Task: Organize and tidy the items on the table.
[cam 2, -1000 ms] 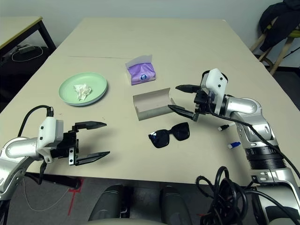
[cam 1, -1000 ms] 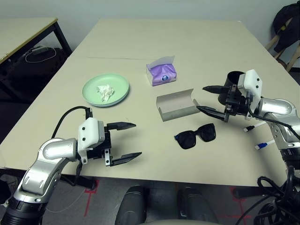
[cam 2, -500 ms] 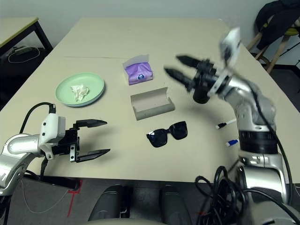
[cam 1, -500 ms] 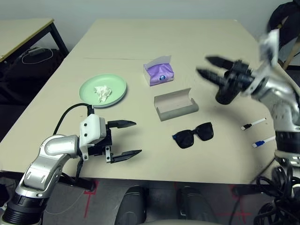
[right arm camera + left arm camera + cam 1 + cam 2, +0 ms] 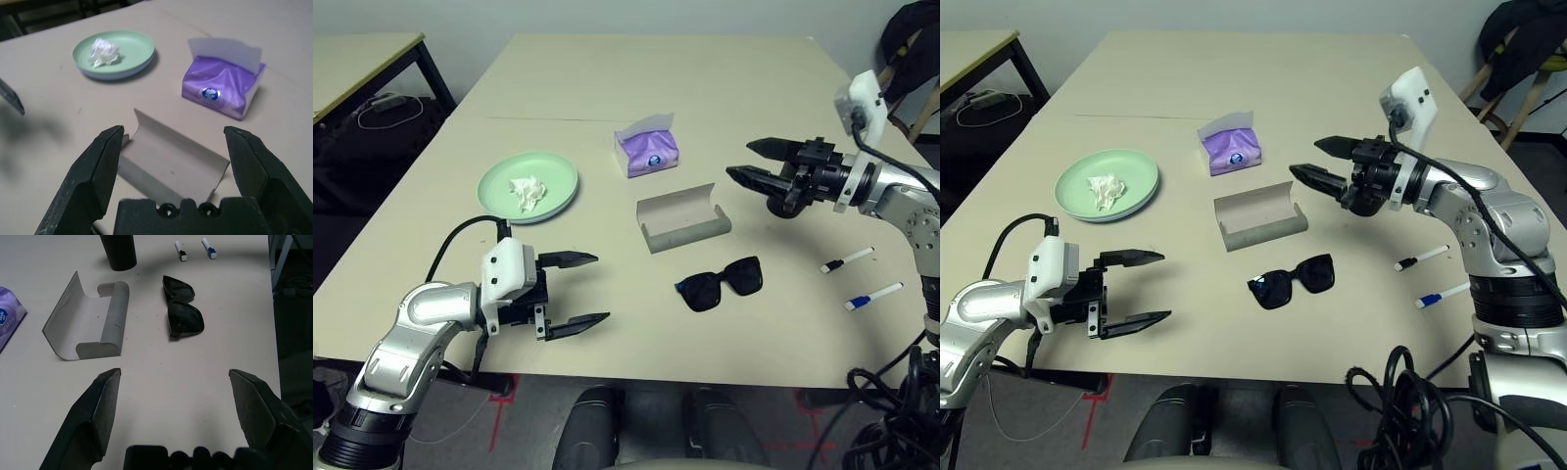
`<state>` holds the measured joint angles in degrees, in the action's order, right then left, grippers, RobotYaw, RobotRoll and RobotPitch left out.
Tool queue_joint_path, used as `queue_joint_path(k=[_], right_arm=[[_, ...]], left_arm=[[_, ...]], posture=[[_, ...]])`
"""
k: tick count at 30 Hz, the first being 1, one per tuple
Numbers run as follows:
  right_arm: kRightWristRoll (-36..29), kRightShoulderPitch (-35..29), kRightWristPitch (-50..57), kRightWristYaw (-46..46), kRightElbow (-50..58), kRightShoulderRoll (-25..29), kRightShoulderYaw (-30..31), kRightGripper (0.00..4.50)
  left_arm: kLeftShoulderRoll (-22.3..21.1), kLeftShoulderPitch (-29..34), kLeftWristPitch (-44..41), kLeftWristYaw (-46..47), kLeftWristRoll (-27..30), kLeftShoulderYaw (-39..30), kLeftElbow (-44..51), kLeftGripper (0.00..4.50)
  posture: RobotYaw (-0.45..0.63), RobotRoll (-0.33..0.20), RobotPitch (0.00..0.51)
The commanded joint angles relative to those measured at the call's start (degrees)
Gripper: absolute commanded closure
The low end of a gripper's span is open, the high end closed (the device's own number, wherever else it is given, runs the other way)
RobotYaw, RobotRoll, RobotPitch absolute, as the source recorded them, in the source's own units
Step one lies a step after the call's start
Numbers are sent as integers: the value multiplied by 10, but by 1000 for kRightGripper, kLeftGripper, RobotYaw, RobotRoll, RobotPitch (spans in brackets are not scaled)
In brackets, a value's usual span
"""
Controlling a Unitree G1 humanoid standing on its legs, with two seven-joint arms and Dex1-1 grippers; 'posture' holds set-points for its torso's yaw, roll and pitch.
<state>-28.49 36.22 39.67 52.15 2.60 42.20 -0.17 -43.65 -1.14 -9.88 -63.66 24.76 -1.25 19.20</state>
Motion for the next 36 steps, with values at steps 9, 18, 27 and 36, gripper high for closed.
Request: queue_joint_path(k=[9, 18, 27, 36], right_arm=[[142, 62, -176, 148, -17, 64, 117, 0], [206, 116, -182, 271, -19, 76, 209, 0], [262, 125, -249, 376, -11, 87, 265, 0], [309, 108, -306, 386, -8, 78, 274, 0]], left_arm=[[4, -13, -10, 7, -7, 13, -7, 24], [18, -16, -33, 30, 6, 7, -1, 24], [20, -13, -35, 34, -1, 11, 6, 24], [27, -12, -32, 40, -5, 17, 5, 24]], posture=[[73, 0, 70], [88, 0, 73], [102, 0, 71], [111, 0, 72]])
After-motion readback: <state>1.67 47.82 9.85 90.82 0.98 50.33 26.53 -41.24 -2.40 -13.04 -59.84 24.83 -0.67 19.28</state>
